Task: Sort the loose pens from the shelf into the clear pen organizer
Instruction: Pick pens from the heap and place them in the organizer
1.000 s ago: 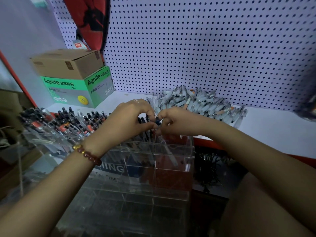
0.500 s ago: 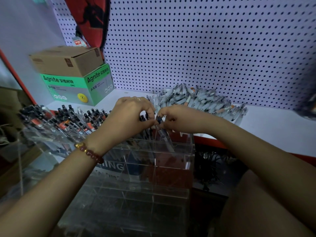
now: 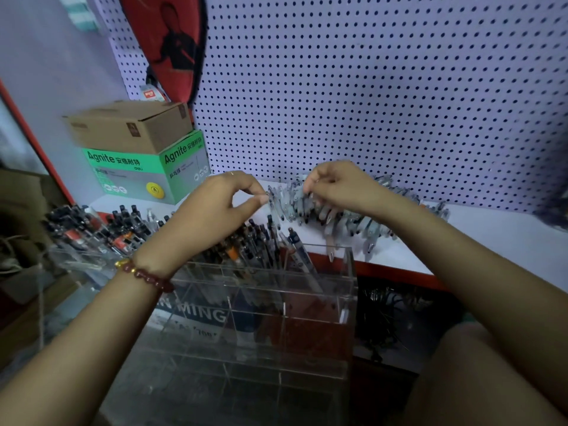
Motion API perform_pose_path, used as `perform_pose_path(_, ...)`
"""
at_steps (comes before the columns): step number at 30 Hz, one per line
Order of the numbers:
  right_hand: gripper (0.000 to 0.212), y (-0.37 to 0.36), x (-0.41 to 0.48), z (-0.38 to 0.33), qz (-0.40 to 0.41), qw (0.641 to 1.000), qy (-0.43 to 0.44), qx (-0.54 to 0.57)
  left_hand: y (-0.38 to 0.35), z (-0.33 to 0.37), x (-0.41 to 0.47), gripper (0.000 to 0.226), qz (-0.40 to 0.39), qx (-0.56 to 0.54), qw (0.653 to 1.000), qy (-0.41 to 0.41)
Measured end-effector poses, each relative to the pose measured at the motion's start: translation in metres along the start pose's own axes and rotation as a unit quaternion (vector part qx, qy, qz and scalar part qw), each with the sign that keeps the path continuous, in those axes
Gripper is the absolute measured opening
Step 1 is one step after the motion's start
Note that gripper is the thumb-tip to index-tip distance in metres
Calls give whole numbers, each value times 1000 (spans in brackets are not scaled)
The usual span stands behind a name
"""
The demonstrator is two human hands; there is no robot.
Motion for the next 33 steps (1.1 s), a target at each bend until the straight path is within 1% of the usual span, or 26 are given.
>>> perform_pose_path(1,21,-1,11,3,3,1000,-21,18,4,-4,3,13,14,-4,1000,9)
perform_pose_path(2,19,-5,23,5,-13,999,-38,34,8,-8,5,12,26,-4,1000,17)
perform_pose_path(4,15,-17,48,8,-70,996,-50,18,12,-15,9,11,34,-2,999,29)
perform_pose_path(7,24,-43,78,9,-153,983,-29,-100,14,-26,10,11,39,8,998,43)
perform_pose_path(10,38,-74,99,11,-196,949,19,-247,16,-37,8,10,42,27,997,54)
perform_pose_path(12,41,-91,111,17,-194,925,46,-325,17,-42,8,10,36,46,997,55)
perform_pose_path(13,39,-97,116,19,-190,919,46,-342,17,-44,8,10,35,57,996,57)
perform_pose_path(16,18,-106,134,23,-166,907,52,-384,22,-49,9,11,53,62,995,63)
perform_pose_path(19,44,-110,140,24,-160,897,34,-410,27,-53,11,11,73,57,994,66)
perform_pose_path(21,49,-114,139,23,-143,897,24,-418,28,-56,11,11,72,68,992,73)
perform_pose_path(24,43,-120,140,25,-152,906,-6,-394,28,-63,10,11,70,61,992,84)
perform_pose_path(26,36,-115,140,23,-149,926,-28,-347,28,-65,10,11,77,38,993,87)
perform_pose_path(28,30,-103,140,16,-126,955,-44,-264,29,-67,11,10,84,-8,992,88)
perform_pose_path(30,25,-90,135,1,-126,979,-40,-156,28,-67,12,11,81,-67,989,100)
perform_pose_path(31,23,-84,130,-10,-143,984,-26,-103,28,-68,12,15,76,-91,987,108)
perform_pose_path(33,20,-77,115,-32,-193,981,18,-6,25,-67,14,21,69,-124,983,115)
Point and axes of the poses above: each hand's wrist, its own x-axis towards the middle knuckle, its own y-axis out of the back of the hand, z = x × y, the point moved 4 cm from there along x, towards the middle knuckle, and after that the axes turned 6 degrees about z, right-handed, at the moved point
